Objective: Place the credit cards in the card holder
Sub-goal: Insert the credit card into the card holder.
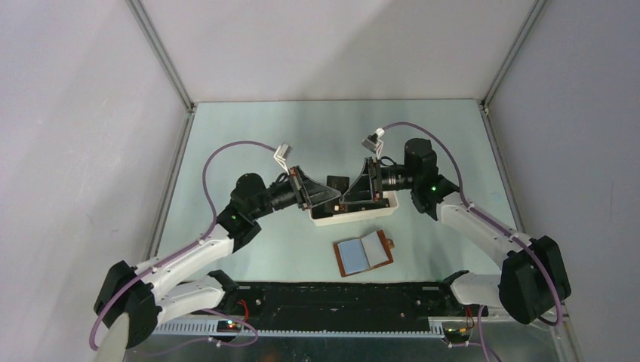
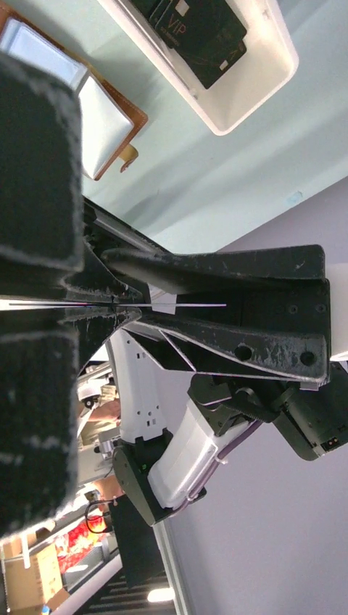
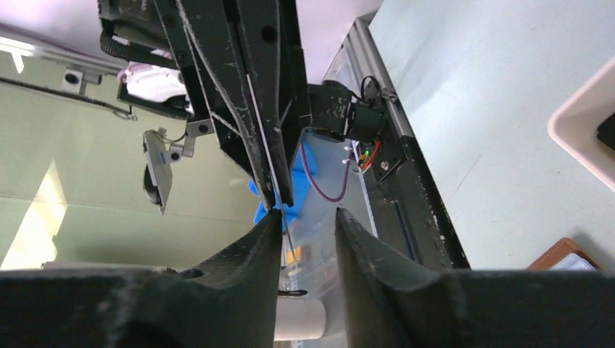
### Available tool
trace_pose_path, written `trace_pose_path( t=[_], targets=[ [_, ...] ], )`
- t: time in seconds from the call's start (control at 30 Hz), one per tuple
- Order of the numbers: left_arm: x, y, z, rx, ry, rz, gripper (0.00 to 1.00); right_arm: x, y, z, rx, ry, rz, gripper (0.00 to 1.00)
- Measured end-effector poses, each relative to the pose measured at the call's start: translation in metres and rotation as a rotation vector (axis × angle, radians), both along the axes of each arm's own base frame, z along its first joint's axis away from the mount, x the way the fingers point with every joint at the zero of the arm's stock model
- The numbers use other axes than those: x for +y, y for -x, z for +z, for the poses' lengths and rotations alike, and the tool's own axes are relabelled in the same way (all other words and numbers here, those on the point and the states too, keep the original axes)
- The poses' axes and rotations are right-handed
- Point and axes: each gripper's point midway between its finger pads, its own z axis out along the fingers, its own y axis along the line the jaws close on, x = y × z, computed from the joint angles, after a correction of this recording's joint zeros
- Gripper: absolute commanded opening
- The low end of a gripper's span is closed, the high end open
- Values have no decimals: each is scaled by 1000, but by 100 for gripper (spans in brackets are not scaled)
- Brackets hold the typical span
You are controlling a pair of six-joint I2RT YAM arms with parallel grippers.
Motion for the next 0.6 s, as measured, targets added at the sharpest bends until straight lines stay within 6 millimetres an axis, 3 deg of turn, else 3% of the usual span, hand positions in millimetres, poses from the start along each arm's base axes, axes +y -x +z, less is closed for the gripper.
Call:
trace_pose_path(
  t=[0.07,0.13,0.2,0.33,0.4,0.47,0.6],
  targets=[
    [0,0,1,3,12,1,0,2,2,2,-1,-9,16,18],
    [1,0,0,7,19,6,0,4,5,6,-4,-26,32,3],
    [1,-1,2,8,26,9,2,5,7,11,-11,-41,43,0],
    [1,-1,5,9,39,10,67,5,8,14,-16,-52,50,0],
    [0,0,7,5,48,9,77,5,7,12,-17,-45,46,0],
    [2,1,4,10,54,19,79,4,6,5,-12,-23,35,0],
    [14,-1,-31,91,7,101,79,-5,-5,-29,34,103,-54,0]
  ],
)
